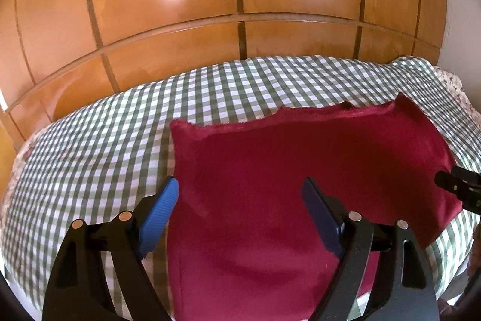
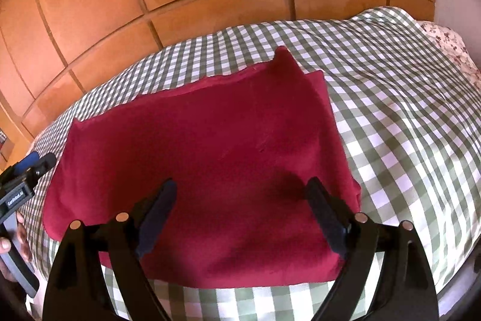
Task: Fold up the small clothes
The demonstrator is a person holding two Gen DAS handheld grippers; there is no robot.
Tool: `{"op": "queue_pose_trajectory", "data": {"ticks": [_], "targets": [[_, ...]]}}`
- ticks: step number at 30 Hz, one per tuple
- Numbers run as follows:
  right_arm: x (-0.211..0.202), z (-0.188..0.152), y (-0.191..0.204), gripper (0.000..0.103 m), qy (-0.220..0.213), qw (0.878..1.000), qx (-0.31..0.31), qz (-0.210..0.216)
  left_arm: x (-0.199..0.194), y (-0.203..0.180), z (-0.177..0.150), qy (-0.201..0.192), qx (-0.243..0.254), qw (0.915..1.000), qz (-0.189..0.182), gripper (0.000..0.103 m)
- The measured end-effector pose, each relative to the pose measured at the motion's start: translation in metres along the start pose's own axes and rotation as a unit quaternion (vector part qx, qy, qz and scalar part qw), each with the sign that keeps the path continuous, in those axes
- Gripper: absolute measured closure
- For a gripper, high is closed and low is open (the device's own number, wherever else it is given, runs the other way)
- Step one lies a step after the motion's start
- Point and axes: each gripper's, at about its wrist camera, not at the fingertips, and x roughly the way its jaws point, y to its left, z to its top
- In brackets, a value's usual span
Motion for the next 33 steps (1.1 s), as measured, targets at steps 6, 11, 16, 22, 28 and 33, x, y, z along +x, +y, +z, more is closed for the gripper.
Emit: {"op": "queue_pose_trajectory", "data": {"ticks": [6,11,16,22,28,33], "targets": [[-0.003,0.002,-0.002,0.015,-0.011,1.0,-0.006,-0.005,0.031,-0.008,0.024,0.015,0.008,0.9996,-0.024,0.02],[-0.001,0.006,-0.007,0.015,-0.008,1.0,0.014,0.004,0.068,-0.02,0.043,0.042,0.012,0.998,-0.047,0.021],[0.005,0.004,-0.005,0.014,-0.008,1.0,0.003,0.003,0.112,-0.034,0.048,0.095,0.015,0.9897,-0.106,0.069],[0.019,0.007,-0.003,0.014,-0.007,1.0,-0.009,-0.001,0.118,-0.044,0.044,0.081,0.031,0.9909,-0.102,0.101],[0.033,0.015,-0.015,0.015,0.002,1.0,0.019,-0.009,0.135,-0.044,0.051,0.08,0.012,0.9947,-0.063,0.103],[0.023,0.017,-0.004,0.016,-0.013,1.0,-0.01,-0.022,0.13,-0.035,0.052,0.068,-0.017,0.9949,-0.073,0.103]]}}
